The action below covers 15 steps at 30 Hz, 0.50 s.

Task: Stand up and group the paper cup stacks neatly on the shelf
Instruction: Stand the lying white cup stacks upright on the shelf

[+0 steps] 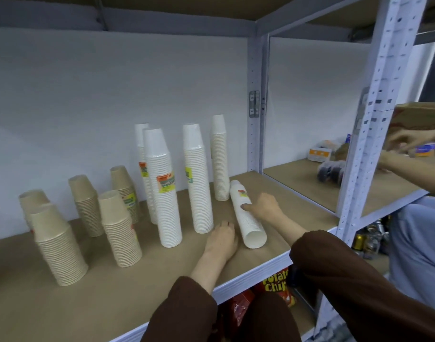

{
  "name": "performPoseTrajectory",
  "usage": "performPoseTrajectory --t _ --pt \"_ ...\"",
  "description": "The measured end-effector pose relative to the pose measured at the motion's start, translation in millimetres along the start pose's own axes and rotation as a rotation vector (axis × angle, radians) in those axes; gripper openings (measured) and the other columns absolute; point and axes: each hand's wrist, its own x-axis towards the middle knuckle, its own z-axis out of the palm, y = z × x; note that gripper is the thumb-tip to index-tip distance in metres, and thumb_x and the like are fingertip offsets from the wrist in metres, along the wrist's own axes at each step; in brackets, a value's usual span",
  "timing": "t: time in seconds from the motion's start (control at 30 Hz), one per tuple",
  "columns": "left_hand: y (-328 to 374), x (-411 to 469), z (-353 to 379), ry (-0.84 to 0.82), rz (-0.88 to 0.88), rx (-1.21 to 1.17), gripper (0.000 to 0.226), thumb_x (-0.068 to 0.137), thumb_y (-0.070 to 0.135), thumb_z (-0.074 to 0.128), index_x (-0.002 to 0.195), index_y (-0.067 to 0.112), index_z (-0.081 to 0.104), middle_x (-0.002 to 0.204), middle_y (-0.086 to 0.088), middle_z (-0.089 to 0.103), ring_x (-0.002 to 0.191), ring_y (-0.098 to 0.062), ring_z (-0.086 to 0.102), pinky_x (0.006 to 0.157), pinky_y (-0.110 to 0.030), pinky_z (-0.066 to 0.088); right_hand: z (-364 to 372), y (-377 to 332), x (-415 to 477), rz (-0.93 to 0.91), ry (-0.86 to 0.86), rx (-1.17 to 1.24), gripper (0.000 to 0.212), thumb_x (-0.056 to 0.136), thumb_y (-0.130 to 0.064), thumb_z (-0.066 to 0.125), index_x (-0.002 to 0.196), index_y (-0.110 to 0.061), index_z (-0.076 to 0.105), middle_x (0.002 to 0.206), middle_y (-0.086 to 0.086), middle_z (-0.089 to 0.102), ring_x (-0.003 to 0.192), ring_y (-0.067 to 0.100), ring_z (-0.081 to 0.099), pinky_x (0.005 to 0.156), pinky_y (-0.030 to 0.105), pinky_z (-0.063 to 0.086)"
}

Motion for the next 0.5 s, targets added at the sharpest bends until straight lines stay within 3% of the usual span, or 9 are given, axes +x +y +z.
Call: performPoseTrajectory --t 0.1,0.2,0.3,0.37,0.43,0.5 --pt "6 12 4 -0.002 -0.009 -0.037 0.034 0.096 0.013 0.031 0.124 -0.001 0.044 0.131 -0.019 0.045 0.121 -0.034 0.045 0.098 -0.041 0.039 0 3 6 0.092 -0.098 0.18 0.055 0.085 -0.035 0.063 0.118 0.007 0.053 0.097 0.011 0.052 0.086 0.024 0.052 0.046 0.019 0.031" --pt "8 17 11 0.018 -0.025 -0.088 0.034 0.097 0.013 0.03 0.126 0.001 0.043 0.131 -0.017 0.045 0.12 -0.032 0.046 0.096 -0.04 0.04 2 2 12 0.197 -0.157 0.405 0.057 0.085 -0.028 0.065 0.124 0.009 0.048 0.099 0.011 0.048 0.081 0.023 0.051 0.044 0.02 0.036" --pt "7 18 16 0.046 -0.032 -0.128 0.034 0.097 0.013 0.03 0.125 0.002 0.044 0.131 -0.016 0.046 0.118 -0.03 0.047 0.096 -0.038 0.04 6 1 13 0.232 -0.184 0.519 0.054 0.086 -0.021 0.064 0.126 0.009 0.045 0.101 0.012 0.047 0.059 0.015 0.046 0.032 0.012 0.039" --pt "6 17 17 0.049 -0.033 -0.148 0.034 0.097 0.013 0.03 0.126 0.002 0.045 0.131 -0.016 0.047 0.118 -0.03 0.047 0.096 -0.037 0.04 10 1 15 0.246 -0.196 0.587 0.052 0.086 -0.016 0.064 0.127 0.009 0.044 0.108 0.017 0.053 0.066 0.018 0.05 0.052 0.015 0.047" --pt "5 17 17 0.048 -0.032 -0.167 0.034 0.097 0.013 0.031 0.126 0.002 0.045 0.131 -0.016 0.047 0.118 -0.03 0.047 0.096 -0.037 0.039 13 -1 19 0.263 -0.191 0.605 0.052 0.084 -0.014 0.065 0.127 0.008 0.045 0.121 0.021 0.056 0.084 0.023 0.052 0.074 0.029 0.046" --pt "5 17 16 0.05 -0.033 -0.182 0.034 0.096 0.013 0.031 0.124 0.001 0.046 0.131 -0.017 0.047 0.118 -0.031 0.047 0.096 -0.037 0.039 12 0 21 0.29 -0.194 0.635 0.054 0.081 -0.012 0.068 0.126 0.008 0.046 0.12 0.022 0.057 0.09 0.025 0.052 0.079 0.035 0.046"
